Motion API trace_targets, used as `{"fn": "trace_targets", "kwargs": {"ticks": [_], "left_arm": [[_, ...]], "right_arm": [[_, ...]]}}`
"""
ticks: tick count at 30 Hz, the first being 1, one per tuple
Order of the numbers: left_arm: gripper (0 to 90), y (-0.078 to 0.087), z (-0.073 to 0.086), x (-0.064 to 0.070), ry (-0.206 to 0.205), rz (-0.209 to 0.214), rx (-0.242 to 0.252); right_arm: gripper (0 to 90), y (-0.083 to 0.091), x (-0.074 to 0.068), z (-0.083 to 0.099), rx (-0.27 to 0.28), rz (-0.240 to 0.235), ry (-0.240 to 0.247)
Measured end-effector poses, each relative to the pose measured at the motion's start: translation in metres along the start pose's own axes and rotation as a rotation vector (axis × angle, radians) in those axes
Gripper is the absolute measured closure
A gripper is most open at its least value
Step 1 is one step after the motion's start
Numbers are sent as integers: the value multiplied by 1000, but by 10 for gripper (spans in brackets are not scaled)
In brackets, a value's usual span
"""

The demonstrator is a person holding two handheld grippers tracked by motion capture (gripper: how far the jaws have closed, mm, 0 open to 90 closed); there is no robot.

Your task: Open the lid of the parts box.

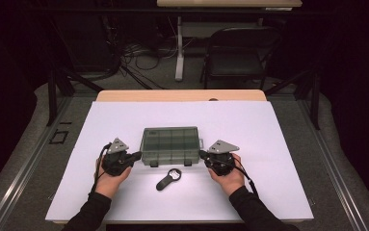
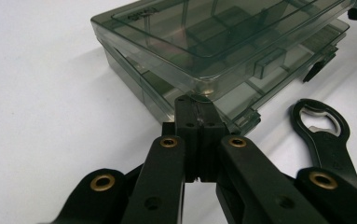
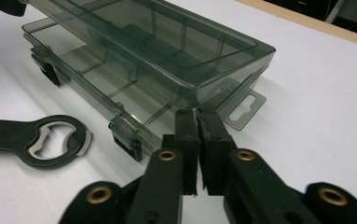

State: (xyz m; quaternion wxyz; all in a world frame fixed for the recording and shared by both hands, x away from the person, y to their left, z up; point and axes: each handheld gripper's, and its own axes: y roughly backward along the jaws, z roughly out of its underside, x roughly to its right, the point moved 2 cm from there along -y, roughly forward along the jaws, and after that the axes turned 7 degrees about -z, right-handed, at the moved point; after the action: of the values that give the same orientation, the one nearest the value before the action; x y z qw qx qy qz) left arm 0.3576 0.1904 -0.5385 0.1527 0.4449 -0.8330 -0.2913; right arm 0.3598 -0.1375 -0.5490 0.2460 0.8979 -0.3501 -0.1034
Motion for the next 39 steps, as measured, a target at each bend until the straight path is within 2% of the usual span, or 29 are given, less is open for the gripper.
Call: {"fn": "trace_targets", "kwargs": {"ticks": [5, 10, 18, 22, 30, 39], "left_arm": [[779, 1, 0, 0, 1, -24, 13], [720, 3, 0, 1, -13, -34, 22], [703, 6, -3, 6, -40, -46, 52], [696, 7, -5, 9, -60, -66, 56], [706, 7, -7, 9, -47, -68, 67], [707, 9, -17, 5, -12, -70, 80]], "right_arm": [[784, 0, 0, 0, 9, 25, 9], [756, 2, 1, -1, 19, 36, 16], [743, 5, -3, -6, 43, 41, 50], [730, 6, -7, -8, 51, 50, 69], [731, 6, -7, -11, 59, 61, 71], [734, 7, -3, -20, 71, 57, 39]]}}
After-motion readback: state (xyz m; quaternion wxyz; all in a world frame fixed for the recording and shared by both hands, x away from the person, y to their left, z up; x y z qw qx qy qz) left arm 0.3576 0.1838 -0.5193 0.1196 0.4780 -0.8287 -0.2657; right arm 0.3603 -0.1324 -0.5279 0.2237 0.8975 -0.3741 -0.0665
